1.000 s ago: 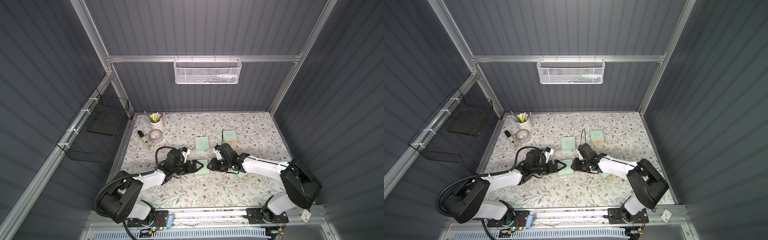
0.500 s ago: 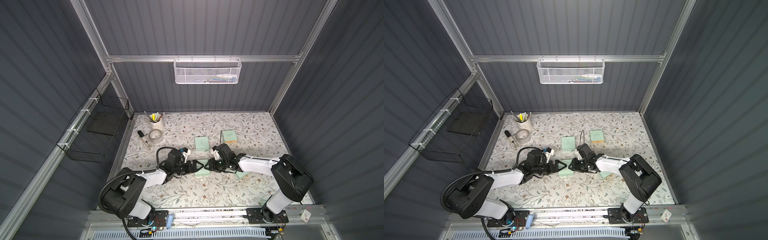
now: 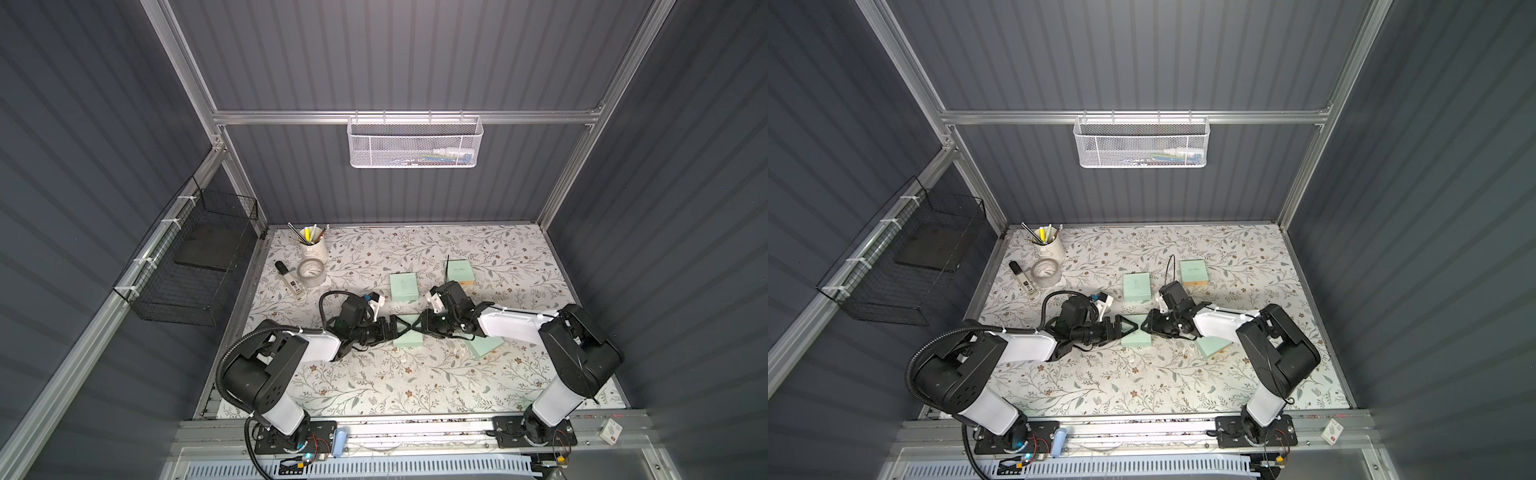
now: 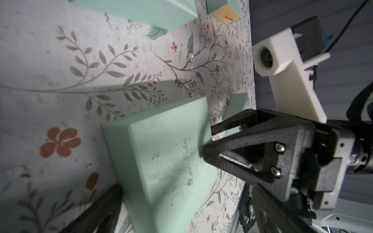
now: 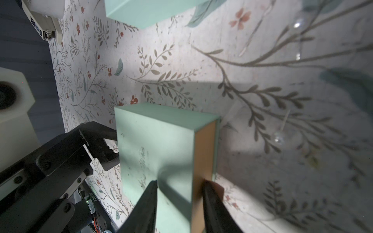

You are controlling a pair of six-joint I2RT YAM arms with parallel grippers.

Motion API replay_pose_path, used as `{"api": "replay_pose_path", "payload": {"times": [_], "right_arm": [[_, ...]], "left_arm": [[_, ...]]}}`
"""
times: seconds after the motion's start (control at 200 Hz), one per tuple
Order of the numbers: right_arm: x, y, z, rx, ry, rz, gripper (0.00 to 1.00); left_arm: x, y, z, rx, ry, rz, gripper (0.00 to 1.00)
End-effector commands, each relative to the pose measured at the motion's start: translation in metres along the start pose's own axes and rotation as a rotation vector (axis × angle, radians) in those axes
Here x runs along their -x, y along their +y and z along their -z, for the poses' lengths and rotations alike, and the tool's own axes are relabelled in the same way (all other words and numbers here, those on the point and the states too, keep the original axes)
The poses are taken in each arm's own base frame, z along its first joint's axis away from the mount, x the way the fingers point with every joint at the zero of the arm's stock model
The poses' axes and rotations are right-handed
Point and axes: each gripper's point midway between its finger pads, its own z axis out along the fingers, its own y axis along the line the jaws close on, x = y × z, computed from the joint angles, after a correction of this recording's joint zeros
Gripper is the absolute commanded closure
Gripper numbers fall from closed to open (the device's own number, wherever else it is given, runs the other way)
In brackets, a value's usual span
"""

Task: Take out the earrings from the drawer-style jewelry box
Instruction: Move the jewelry box to the center of the board.

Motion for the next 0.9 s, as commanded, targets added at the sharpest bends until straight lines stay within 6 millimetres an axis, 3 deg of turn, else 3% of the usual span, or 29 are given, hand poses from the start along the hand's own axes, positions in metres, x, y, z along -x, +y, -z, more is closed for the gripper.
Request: {"api": "replay_pose_path", "payload": {"times": [0.0, 0.455, 0.895], "right_arm": [[0.01, 0.006, 0.0, 0.022, -0.001, 0.014, 0.61], [0.027, 0.001, -0.001, 0.016, -0.01, 0.012, 0.6], [0.035, -0.002, -0.005, 0.015, -0.006, 0.01, 0.6]], "left_arm": [[0.011, -0.013, -0.006, -0.037, -0.012, -0.024, 0.0], [0.032, -0.013, -0.02, -0.009, -0.028, -0.046, 0.0], [0.035, -0.011, -0.022, 0.008, -0.034, -0.037, 0.0]]}}
